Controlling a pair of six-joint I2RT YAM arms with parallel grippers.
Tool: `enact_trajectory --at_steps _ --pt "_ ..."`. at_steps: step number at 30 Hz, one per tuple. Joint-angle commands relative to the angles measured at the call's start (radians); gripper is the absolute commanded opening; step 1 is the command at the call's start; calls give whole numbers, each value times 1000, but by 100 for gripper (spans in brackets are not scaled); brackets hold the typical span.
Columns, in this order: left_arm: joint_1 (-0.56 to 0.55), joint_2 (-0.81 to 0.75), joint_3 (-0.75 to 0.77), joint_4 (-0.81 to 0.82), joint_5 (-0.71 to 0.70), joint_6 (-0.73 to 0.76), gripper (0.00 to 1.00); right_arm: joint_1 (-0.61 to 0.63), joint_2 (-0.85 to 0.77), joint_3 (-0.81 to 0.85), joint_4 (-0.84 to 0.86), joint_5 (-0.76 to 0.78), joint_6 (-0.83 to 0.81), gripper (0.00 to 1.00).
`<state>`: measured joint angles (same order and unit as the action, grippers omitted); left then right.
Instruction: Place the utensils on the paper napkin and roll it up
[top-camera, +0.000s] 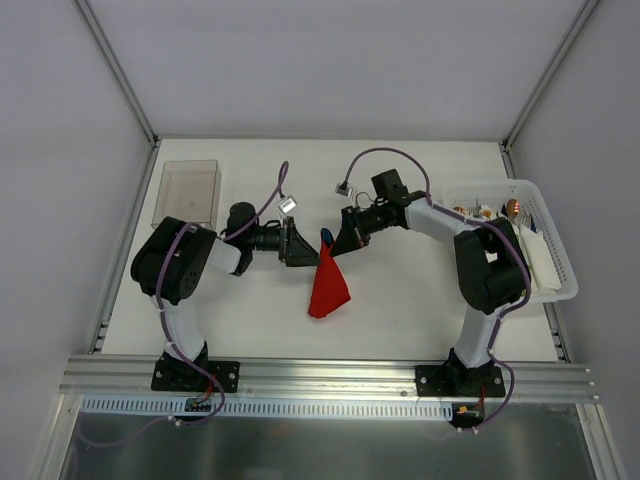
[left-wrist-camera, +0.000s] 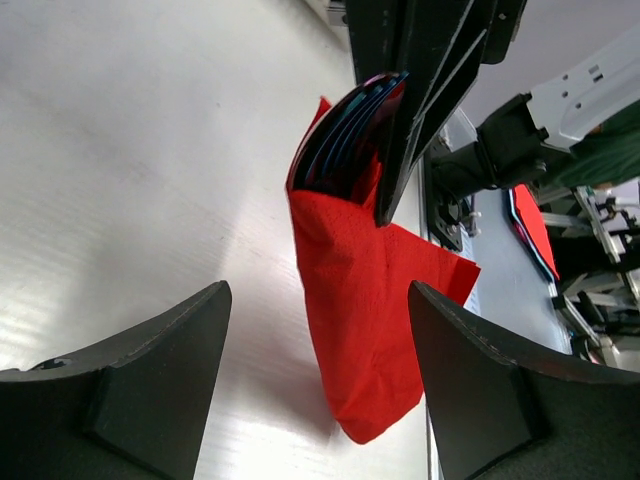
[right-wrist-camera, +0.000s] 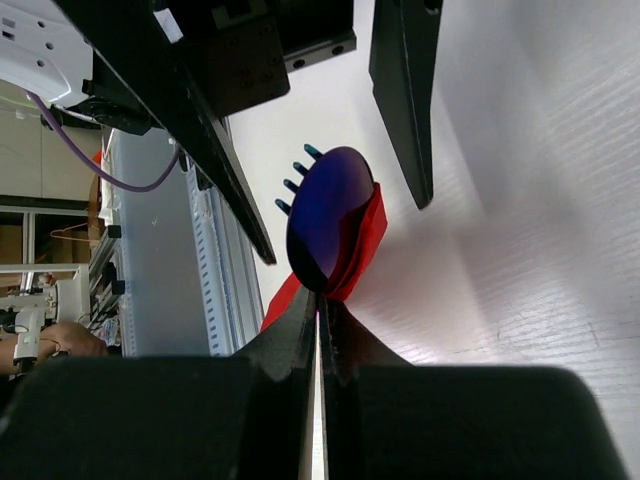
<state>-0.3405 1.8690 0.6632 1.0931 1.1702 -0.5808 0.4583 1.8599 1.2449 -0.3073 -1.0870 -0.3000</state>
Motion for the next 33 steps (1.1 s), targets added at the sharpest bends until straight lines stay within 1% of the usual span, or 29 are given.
enact_trajectory --at_steps 1,2,3,5,14,22,25,26,27,30,32,33 --pt "-25 27 9 187 63 -22 72 14 -57 21 -24 -56 -28 0" --pt "-26 47 4 320 71 -62 72 16 -56 25 -29 -56 -30 0" --pt "-26 59 1 396 74 -156 72 16 -54 28 -30 -56 -30 0" --pt "-25 96 6 512 80 -220 73 17 -51 31 -33 -59 -27 0" --pt "-55 95 10 534 89 -228 72 26 -45 47 -44 -73 -25 0" --pt "-75 102 7 588 95 -269 70 28 -30 60 -47 -82 -25 0" --pt "-80 98 13 588 95 -269 63 28 -27 59 -55 -83 -33 0" --pt "-80 91 16 588 95 -271 59 26 -24 57 -59 -85 -33 0" --pt "-83 88 19 588 94 -271 51 28 -19 60 -59 -88 -34 0" --pt "-83 71 13 588 80 -275 40 28 -11 67 -65 -91 -31 0" --pt "-89 64 12 588 82 -280 35 26 -2 76 -65 -94 -27 0" --pt "-92 53 12 588 79 -283 28 26 2 80 -67 -94 -25 0"
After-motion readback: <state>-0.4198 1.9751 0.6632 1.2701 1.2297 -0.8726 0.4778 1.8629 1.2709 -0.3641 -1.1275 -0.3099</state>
